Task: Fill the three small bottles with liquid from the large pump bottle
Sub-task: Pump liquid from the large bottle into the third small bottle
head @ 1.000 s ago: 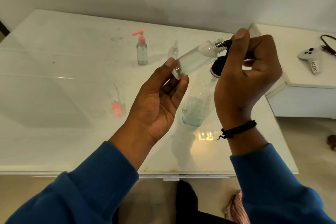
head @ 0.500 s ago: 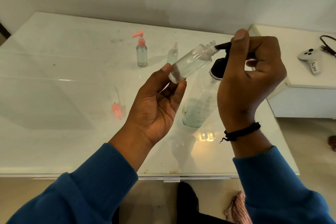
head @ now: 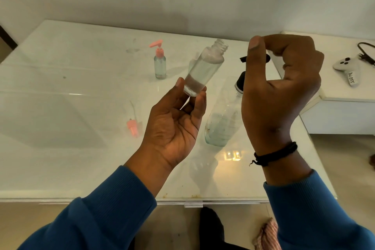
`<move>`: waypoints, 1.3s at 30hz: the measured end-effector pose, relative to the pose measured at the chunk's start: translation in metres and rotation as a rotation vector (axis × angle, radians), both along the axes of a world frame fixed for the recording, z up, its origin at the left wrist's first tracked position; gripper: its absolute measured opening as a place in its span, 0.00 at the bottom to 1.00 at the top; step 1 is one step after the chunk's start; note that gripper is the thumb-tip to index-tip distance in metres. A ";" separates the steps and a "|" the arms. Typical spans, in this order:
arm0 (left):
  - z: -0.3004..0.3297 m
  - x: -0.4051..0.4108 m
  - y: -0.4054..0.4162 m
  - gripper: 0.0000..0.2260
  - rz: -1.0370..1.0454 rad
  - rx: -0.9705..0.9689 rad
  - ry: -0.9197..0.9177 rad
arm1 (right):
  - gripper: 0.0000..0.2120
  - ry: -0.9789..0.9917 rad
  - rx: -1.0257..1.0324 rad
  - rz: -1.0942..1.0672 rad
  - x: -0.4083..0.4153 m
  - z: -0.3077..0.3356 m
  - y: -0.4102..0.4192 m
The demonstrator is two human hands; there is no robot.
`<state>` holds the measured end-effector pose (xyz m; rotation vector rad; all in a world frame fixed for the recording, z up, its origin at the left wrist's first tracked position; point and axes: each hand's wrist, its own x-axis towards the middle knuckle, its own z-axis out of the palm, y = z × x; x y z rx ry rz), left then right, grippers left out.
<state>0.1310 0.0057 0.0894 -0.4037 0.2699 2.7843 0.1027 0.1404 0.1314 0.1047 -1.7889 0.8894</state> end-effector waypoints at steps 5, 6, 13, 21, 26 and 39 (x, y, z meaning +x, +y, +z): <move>0.003 0.002 0.000 0.26 -0.016 -0.003 0.001 | 0.12 -0.080 0.082 0.020 0.008 0.019 -0.010; 0.003 0.002 0.000 0.24 -0.021 0.002 0.004 | 0.12 -0.111 0.101 0.043 0.009 0.021 -0.012; 0.009 0.004 -0.002 0.18 -0.019 -0.023 0.007 | 0.14 -0.310 0.121 0.105 0.010 0.028 -0.017; 0.007 0.002 -0.002 0.18 -0.021 -0.042 0.039 | 0.12 -0.325 0.077 0.154 0.011 0.030 -0.021; 0.016 0.003 -0.002 0.18 0.019 -0.464 0.174 | 0.10 -0.239 0.064 0.187 0.012 0.031 -0.023; 0.012 0.005 -0.014 0.23 0.643 -1.668 0.657 | 0.13 -0.162 0.165 0.117 0.018 0.020 -0.040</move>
